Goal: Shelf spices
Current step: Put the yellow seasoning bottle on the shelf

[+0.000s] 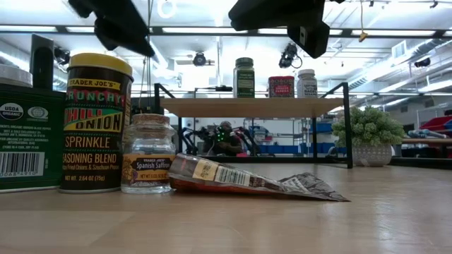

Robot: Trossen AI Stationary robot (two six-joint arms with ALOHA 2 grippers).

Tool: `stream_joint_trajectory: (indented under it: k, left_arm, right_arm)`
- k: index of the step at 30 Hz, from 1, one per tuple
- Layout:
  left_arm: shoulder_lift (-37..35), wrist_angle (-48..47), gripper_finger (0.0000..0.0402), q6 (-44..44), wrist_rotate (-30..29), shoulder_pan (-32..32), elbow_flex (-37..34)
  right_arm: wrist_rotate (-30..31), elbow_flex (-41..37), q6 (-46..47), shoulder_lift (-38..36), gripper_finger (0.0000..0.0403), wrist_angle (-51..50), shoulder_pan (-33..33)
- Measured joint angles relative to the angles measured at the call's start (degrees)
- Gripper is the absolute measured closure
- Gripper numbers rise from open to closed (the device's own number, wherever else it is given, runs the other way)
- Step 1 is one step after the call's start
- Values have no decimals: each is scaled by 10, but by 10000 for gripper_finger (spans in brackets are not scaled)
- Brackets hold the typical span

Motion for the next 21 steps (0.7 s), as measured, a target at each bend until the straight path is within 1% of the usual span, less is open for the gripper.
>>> stream_joint_trajectory:
  k: [5,21]
  left_arm:
    - [0,24,156,1,-8,0,0]
    - [0,29,156,-1,-12,0,0]
  right_arm:
    - [-2,0,0,0,364,0,0]
    - [-3,0,0,0,364,0,0]
